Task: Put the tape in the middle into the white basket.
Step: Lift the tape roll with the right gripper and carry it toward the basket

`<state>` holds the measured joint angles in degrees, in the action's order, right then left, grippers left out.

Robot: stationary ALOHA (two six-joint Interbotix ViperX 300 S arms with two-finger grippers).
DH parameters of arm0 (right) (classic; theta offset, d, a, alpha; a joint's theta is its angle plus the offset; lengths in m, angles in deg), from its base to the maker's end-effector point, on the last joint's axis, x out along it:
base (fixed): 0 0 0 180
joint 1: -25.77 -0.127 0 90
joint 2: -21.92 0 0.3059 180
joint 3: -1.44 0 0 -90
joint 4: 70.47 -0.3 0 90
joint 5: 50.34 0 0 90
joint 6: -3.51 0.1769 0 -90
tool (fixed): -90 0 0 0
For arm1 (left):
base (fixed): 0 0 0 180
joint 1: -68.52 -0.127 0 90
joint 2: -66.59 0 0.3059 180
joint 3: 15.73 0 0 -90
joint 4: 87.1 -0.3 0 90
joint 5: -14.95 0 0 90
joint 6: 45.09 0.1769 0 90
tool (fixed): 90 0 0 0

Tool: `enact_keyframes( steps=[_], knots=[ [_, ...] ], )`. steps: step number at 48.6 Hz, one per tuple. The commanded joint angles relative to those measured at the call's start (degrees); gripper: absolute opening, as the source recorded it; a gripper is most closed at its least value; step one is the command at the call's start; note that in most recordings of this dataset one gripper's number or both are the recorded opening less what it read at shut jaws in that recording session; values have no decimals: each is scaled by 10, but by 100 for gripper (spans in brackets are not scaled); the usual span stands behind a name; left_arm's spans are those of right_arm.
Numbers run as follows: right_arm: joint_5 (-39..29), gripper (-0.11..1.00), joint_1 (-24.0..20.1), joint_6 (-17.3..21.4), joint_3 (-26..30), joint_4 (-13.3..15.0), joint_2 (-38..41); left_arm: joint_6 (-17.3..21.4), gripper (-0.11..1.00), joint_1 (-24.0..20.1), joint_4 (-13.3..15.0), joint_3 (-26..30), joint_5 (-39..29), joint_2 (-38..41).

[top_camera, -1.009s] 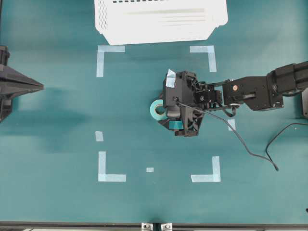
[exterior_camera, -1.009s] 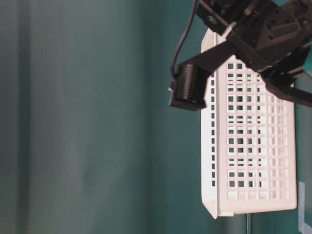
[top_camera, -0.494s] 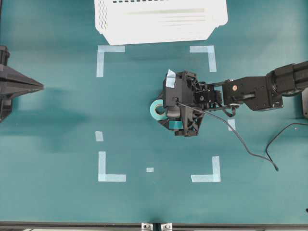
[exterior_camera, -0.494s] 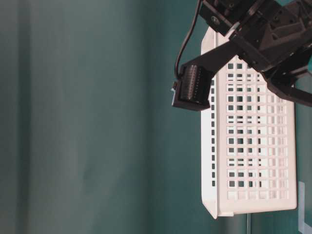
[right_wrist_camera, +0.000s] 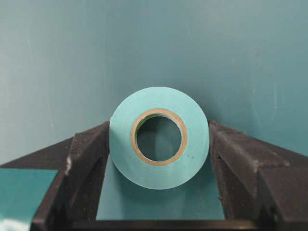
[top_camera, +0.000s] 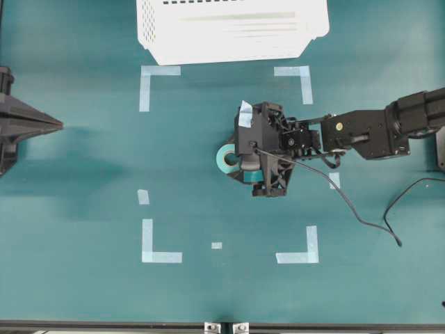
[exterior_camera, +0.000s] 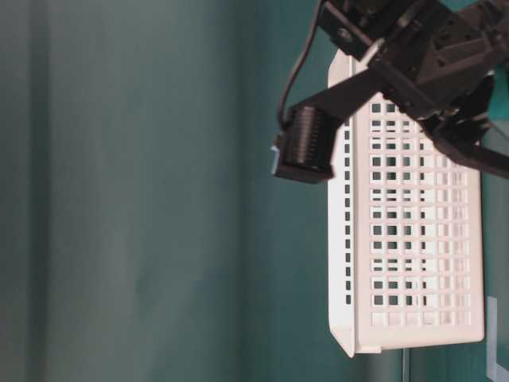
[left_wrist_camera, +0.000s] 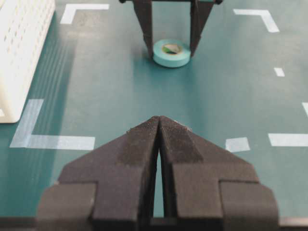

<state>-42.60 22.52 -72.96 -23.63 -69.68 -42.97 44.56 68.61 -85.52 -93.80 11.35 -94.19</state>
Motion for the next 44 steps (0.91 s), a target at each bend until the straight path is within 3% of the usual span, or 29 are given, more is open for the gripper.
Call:
enact_keyframes(
  steps=[1,16,44],
  knots=[
    [-4,68,1,-1,8,2,-35,0,-11,2,1,7,5,5],
    [-74,68,1,-1,9,2,-120,0,-11,2,1,7,5,5],
    [-134,68,4,0,10,2,-226,0,-11,2,1,8,5,5]
  ],
)
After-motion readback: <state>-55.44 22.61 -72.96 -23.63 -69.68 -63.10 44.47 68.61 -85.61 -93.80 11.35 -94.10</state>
